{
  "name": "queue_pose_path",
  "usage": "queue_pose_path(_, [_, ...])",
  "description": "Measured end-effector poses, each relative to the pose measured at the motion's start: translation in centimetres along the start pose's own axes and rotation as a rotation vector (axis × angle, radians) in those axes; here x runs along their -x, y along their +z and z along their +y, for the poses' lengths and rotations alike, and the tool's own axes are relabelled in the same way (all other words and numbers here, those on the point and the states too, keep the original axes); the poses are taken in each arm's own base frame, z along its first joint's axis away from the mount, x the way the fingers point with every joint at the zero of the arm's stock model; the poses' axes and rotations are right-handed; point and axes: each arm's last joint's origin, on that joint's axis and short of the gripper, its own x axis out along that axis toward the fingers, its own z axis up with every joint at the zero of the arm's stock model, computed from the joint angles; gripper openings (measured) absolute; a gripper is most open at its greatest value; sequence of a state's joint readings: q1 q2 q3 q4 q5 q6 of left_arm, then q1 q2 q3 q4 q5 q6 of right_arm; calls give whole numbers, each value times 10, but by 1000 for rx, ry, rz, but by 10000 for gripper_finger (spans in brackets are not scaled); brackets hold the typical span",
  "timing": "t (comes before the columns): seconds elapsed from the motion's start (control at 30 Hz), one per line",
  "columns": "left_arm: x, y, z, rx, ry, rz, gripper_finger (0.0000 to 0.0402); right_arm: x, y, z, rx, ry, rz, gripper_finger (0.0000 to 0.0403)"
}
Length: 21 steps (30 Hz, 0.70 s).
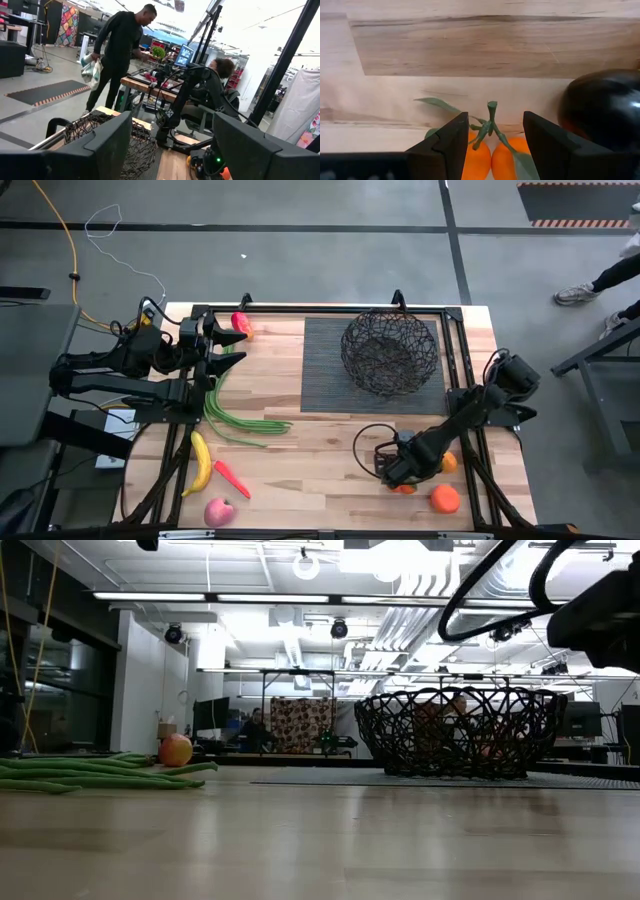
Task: Build produce basket
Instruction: Put the tangerine into the wire basket
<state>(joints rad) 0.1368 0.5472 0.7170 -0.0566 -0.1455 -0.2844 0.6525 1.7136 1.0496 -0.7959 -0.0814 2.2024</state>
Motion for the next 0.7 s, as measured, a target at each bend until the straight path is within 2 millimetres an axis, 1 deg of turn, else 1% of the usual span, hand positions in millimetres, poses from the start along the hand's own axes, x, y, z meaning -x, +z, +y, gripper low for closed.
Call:
queue_pose_path(0.23, [0, 0, 0, 0, 0, 0, 268, 0, 5, 3, -17, -4, -7, 179])
queue_pose_path(0.5, [0, 0, 0, 0, 0, 0, 268, 0, 7, 4, -20, -7, -11, 133])
queue_pose_path(0.7, [0, 0, 0, 0, 0, 0, 268, 0, 7, 3, -15, -14, -4, 120])
